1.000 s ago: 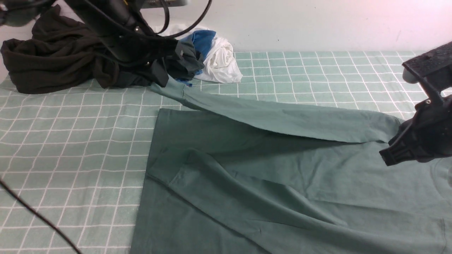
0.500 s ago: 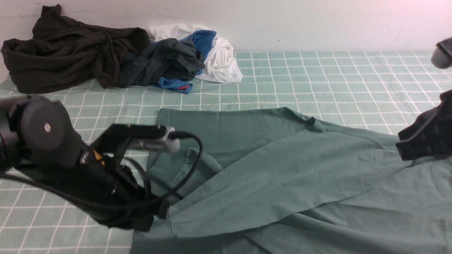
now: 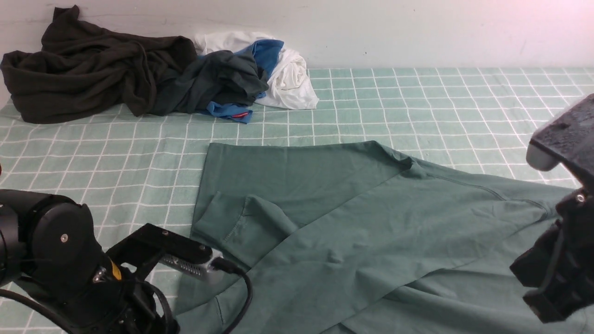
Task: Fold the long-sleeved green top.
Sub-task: Use the left arm to drag and drop the cuff onto the cuff closest to the left arm, then use both arms simultaneously to clamp the lower edge of the clothing fabric
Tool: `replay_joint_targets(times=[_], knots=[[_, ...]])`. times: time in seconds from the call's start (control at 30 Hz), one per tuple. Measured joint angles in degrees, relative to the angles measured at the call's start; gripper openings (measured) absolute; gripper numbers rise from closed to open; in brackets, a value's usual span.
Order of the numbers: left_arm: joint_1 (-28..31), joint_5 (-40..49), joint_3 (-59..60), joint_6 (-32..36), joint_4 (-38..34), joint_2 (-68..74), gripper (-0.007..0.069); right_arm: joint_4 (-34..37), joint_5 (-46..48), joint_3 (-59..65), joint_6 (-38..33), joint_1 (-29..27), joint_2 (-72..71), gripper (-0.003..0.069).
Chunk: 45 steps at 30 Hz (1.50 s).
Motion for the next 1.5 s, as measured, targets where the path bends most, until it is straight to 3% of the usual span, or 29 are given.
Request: replay_joint_targets(times=[0.17, 0.2, 0.33, 0.47, 1.0, 1.27, 1.5], knots=[[-9.09, 6.23, -0.04, 5.87, -0.36, -1.87, 0.0449, 2.49, 0.55, 1.77, 0.0, 0.66, -5.57, -0.0014], [-13.26, 6.39, 0.53, 7.53, -0.07, -1.88, 0.0451, 2.9, 0.75, 2.29, 0.0, 0.68, -6.94, -0.0014], [-23.48, 4.32, 3.16, 10.36, 4.21, -1.36, 0.0451, 3.01, 1.01, 3.52, 0.0, 0.68, -10.3, -0.0014], [-27.72, -0.06, 4.58, 10.7, 8.88, 0.47, 0.0451, 2.97, 1.14, 4.23, 0.0, 0.68, -11.19, -0.0014], [-28.24, -3.46, 5.68, 10.28, 10.65, 8.23, 0.044, 1.47, 1.14, 4.52, -0.37, 0.68, -11.24, -0.0014], [-28.35, -4.34, 4.54, 3.84, 14.22, 8.9, 0.0311, 1.34, 1.14, 4.52, -0.37, 0.68, -11.24, -0.0014], [-28.35, -4.4, 4.33, 2.99, 14.47, 8.95, 0.0171, 1.3, 1.14, 4.52, -0.37, 0.68, -11.24, -0.0014]])
